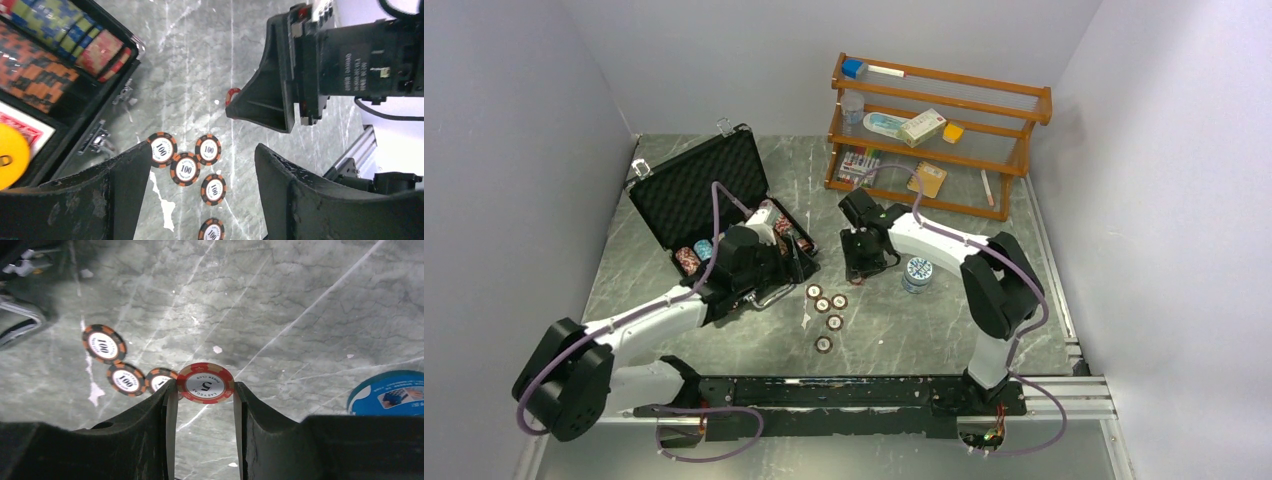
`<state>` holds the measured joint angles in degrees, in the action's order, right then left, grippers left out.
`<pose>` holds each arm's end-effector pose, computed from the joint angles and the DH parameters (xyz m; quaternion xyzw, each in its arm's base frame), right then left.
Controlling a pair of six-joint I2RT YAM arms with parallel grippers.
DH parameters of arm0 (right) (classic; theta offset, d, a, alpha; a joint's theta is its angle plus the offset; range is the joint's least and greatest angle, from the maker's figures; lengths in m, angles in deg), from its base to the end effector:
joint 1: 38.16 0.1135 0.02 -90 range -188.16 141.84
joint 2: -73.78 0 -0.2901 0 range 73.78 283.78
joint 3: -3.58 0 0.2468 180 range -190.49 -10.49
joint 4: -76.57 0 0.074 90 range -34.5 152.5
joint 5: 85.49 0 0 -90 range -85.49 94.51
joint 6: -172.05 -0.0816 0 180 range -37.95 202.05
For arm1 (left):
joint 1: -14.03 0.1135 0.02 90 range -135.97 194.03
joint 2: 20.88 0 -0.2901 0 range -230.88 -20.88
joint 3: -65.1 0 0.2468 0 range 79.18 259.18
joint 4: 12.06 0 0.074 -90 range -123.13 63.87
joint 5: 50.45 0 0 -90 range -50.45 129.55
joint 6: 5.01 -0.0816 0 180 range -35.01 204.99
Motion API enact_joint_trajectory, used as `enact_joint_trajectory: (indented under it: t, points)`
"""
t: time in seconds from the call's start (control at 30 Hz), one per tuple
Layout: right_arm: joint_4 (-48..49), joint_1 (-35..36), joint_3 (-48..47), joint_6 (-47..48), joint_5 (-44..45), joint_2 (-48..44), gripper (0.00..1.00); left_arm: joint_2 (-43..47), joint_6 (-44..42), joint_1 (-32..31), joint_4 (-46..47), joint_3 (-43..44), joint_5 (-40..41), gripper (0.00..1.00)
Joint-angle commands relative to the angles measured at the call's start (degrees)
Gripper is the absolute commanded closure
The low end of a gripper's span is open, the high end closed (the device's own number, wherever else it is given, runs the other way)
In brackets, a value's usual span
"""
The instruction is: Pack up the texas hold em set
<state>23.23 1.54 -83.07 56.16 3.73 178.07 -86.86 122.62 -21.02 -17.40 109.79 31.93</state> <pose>0.2897 0.2420 0.1727 -0.1197 0.9789 0.0951 0.1352 0.2151 -0.1641 0.2194 0.0158 0.8496 -0.3561 0.3887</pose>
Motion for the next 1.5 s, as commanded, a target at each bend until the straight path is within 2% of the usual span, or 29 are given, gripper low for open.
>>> enact_joint_trajectory:
  t: [0.0, 0.1, 0.3, 0.53, 0.77, 1.17, 1.33, 1.47]
  points:
    - [6.8, -1.3, 3.0, -6.6, -4.5, -4.5, 0.58, -3.1, 3.5, -2.1, 14.2, -2.8, -3.9, 0.23]
    - [10.2, -1.9, 5.3, -12.3, -5.6, -7.4, 0.58, -6.2, 5.8, -4.6, 19.6, -5.1, -0.9, 0.24]
    - [18.0, -2.3, 11.0, -22.6, -8.5, -12.1, 0.57, -13.1, 9.3, -7.8, 35.6, -8.8, -2.2, 0.25]
    - [23.1, -2.5, 14.6, -29.2, -11.4, -14.6, 0.57, -19.4, 11.6, -10.4, 47.4, -9.6, 1.3, 0.31]
    - [25.9, -3.3, 16.8, -32.2, -14.3, -15.3, 0.57, -22.1, 14.9, -10.9, 49.3, -9.8, 7.0, 0.46]
    - [27.8, -4.1, 17.9, -33.7, -17.5, -14.8, 0.57, -23.3, 15.2, -11.5, 51.1, -9.1, 10.8, 0.73]
    - [28.3, -4.2, 18.4, -33.7, -17.8, -14.6, 0.57, -23.4, 14.3, -11.4, 51.0, -8.5, 11.6, 0.91]
    - [28.6, -5.1, 18.4, -32.5, -17.9, -14.4, 0.54, -21.9, 13.0, -11.4, 48.9, -8.2, 11.7, 0.93]
